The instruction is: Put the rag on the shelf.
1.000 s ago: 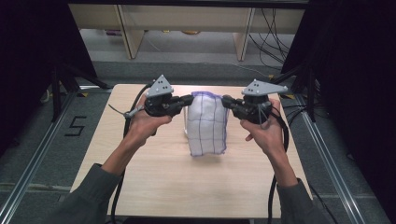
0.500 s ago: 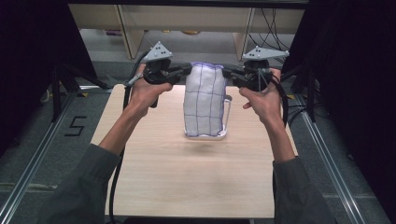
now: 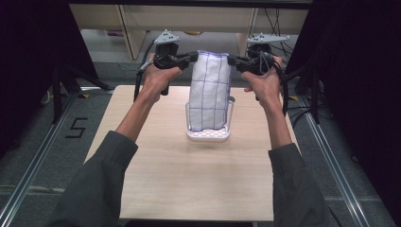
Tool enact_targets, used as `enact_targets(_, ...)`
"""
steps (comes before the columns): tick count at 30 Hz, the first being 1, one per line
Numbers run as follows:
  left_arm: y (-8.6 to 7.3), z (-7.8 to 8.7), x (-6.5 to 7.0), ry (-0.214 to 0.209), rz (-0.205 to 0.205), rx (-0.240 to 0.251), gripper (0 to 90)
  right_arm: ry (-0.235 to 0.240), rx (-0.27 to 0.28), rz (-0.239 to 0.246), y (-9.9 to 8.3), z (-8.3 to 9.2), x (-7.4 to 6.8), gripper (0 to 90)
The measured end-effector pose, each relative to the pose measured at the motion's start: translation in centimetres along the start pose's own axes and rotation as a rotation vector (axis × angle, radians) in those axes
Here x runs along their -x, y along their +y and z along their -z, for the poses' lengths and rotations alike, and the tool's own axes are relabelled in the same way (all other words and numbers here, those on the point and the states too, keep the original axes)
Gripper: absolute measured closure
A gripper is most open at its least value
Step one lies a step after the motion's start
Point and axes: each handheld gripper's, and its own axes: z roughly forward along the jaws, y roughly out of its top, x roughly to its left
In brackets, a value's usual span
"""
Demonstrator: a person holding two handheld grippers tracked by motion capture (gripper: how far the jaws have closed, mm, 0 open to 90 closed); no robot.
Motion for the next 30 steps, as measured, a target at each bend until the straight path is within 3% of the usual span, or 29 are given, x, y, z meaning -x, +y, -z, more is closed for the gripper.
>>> enact_targets(1,-0.1,-0.5,-0.2,0.005,0.003,-0.004,85.8,0.0,0.001,0.009,-0.1,-0.5,0.4,85.9)
enact_targets(4,-0.8,-1.7,-0.9,0.006,0.029,-0.009,85.8,0.005,0.004,-0.026,-0.5,-2.2,1.3,85.9)
enact_targets(10,-2.4,-3.6,-2.1,0.002,0.066,-0.033,85.4,0.0,-0.046,-0.072,-1.9,-5.4,2.5,85.8)
enact_targets(13,-3.5,-4.4,-2.7,0.019,0.05,-0.074,85.4,-0.01,-0.069,-0.061,-2.5,-6.5,2.8,85.8)
enact_targets(24,-8.4,-5.3,-5.0,0.064,0.125,-0.147,84.9,-0.065,-0.192,-0.084,-5.7,-9.1,3.8,85.5)
enact_targets(30,-9.8,-5.3,-5.5,0.049,0.147,-0.166,85.0,-0.051,-0.243,-0.118,-7.3,-10.0,4.4,83.8)
